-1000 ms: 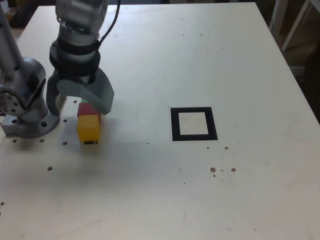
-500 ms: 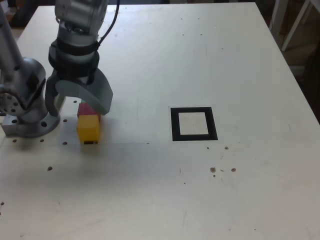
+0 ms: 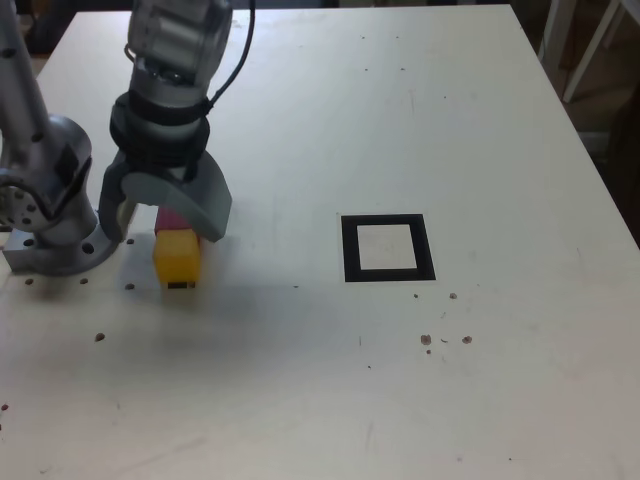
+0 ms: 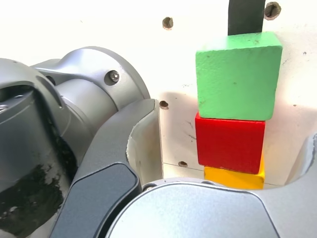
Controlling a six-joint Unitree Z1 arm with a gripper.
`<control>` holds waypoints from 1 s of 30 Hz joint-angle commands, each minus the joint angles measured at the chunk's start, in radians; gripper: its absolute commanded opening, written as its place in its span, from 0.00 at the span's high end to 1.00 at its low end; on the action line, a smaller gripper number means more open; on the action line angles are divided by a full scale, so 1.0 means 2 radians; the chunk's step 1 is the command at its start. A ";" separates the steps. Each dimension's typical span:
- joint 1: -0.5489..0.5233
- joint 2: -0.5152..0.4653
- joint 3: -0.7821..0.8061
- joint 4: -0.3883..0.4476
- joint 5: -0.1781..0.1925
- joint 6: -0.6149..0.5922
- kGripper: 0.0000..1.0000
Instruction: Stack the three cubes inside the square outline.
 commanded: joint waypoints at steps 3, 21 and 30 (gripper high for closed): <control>0.002 0.014 -0.001 -0.002 -0.002 0.002 0.05; 0.004 0.032 -0.014 0.001 -0.005 0.003 0.41; 0.004 0.036 -0.019 0.005 -0.005 0.004 0.62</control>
